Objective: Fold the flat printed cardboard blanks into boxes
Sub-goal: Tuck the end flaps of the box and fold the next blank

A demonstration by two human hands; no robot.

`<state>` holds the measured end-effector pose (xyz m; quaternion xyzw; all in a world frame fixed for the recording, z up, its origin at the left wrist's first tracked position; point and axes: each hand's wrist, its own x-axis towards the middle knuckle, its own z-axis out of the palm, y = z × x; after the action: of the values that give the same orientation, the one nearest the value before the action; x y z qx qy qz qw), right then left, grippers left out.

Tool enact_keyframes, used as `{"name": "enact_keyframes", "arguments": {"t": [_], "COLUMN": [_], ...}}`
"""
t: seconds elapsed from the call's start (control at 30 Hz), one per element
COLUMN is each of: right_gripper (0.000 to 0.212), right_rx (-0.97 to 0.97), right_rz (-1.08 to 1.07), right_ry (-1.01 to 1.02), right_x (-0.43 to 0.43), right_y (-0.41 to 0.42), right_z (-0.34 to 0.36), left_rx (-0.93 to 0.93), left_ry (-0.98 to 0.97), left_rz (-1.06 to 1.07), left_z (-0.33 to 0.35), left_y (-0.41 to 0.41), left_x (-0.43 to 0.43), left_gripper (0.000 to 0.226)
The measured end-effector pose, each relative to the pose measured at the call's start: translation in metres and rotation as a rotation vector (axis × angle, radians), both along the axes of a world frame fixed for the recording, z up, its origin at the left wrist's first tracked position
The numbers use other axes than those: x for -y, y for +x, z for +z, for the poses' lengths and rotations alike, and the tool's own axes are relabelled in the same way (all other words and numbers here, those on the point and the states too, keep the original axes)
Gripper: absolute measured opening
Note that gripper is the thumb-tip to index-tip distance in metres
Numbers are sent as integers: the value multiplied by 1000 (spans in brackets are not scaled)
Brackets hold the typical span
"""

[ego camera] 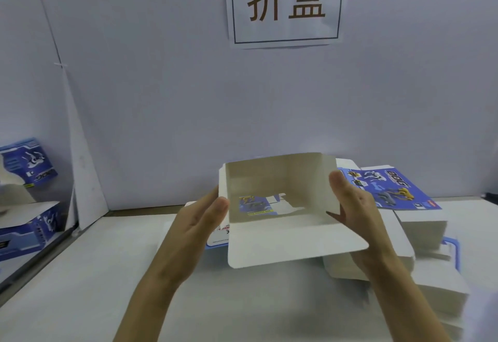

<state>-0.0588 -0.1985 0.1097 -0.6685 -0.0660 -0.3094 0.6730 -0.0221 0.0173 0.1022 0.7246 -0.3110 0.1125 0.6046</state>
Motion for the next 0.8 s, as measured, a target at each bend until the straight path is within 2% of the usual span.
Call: {"name": "enact_keyframes", "arguments": {"t": [0.03,0.1,0.17,0.2,0.23,0.3,0.37,0.43,0.47,0.5,0.53,0.6,0.7,0.77,0.8], "right_gripper": [63,74,43,35,35,44,50,44,37,28,28,42,48,56,58], "right_rx": [-4,-26,-5,-2,-16,-37,-34,22,36,32,10,-48,-62,-44,-47], "right_rz": [-5,22,84,125,152,196,248,287,292,284,269,185,116,140,146], "right_ry": [42,128,215,228,223,199,248,334,385,434,489,527,608,618,596], "right_x": [0,2,3,2,1,-1,-8,-14,-16,-16,-17,-17,-13,-11,-9], "right_y": [0,-2,-3,-4,-4,-2,0,5,6,7,8,10,11,7,5], "right_z": [1,2,3,3,3,-1,-2,-2,-3,-3,-3,-7,-10,-7,-5], "left_rx": [-41,-108,-159,-165,-167,-170,-182,-184,-186,-196,-203,-169,-164,-232,-328], "left_ry": [-8,-70,-185,-229,-263,-342,-390,-385,-377,-351,-329,-280,-206,-246,-321], "left_rz": [-4,-7,-12,-26,-34,-30,-55,-67,-59,-48,-41,-73,-122,-246,-351], "left_z": [-1,-4,-4,-5,-6,-7,-9,-9,-9,-9,-9,-9,-13,-11,-7], "left_y": [-2,0,9,12,14,18,19,20,21,21,21,19,17,14,12], "left_x": [1,-2,-7,-8,-9,-6,-1,-1,-2,-3,-3,0,10,12,10], "left_gripper": [41,45,54,77,91,102,94,69,67,74,80,71,57,59,66]}}
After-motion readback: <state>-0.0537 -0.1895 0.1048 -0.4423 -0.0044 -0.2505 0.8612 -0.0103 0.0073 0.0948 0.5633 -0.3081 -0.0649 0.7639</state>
